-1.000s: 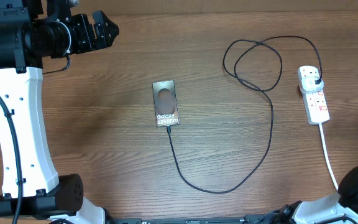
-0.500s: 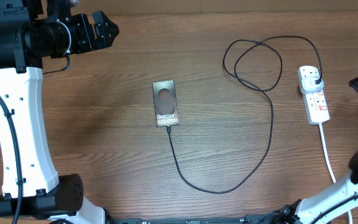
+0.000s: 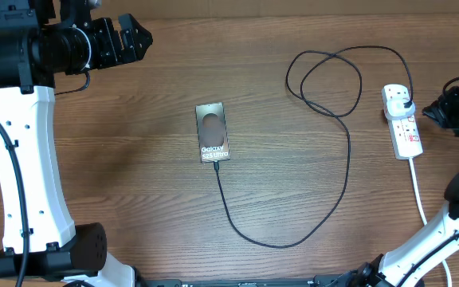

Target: Plug charger to phone and switch on socket

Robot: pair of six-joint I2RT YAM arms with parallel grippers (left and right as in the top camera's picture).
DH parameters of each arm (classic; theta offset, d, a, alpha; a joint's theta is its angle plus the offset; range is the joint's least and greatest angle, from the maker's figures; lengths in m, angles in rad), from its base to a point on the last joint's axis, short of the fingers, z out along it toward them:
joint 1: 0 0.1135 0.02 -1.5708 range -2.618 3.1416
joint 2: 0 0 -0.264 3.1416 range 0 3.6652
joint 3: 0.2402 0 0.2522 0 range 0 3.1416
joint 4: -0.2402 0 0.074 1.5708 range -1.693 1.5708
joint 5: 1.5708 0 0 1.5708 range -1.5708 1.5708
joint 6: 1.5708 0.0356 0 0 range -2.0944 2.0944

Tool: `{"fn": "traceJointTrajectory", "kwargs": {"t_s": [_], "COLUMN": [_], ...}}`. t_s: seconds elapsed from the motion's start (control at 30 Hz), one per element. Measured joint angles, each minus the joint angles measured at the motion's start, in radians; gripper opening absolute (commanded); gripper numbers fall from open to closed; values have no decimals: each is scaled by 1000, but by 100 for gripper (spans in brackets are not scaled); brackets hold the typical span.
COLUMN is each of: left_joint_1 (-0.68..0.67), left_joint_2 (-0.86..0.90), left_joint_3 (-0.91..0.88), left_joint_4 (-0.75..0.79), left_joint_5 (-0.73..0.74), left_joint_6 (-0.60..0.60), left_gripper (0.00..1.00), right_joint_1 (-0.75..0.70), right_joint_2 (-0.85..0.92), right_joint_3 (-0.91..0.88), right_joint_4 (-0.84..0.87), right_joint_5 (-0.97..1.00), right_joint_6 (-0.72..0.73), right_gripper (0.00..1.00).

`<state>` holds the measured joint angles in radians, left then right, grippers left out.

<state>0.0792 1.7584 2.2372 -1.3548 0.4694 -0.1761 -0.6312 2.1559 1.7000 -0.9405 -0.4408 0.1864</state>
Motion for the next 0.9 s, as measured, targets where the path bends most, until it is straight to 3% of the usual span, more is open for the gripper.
{"fn": "traceJointTrajectory", "kwargs": {"t_s": [0.9], "left_joint_1": [0], "left_joint_2": [0], "left_joint_3": [0], "left_joint_4": [0], "left_joint_5": [0], "left_joint_6": [0], "left_gripper": [99], "right_joint_1": [45], "right_joint_2": [5], "right_joint_3": [-53], "right_joint_4": [57], "right_joint_5": [58], "right_joint_6": [39], "right_gripper": [4]}}
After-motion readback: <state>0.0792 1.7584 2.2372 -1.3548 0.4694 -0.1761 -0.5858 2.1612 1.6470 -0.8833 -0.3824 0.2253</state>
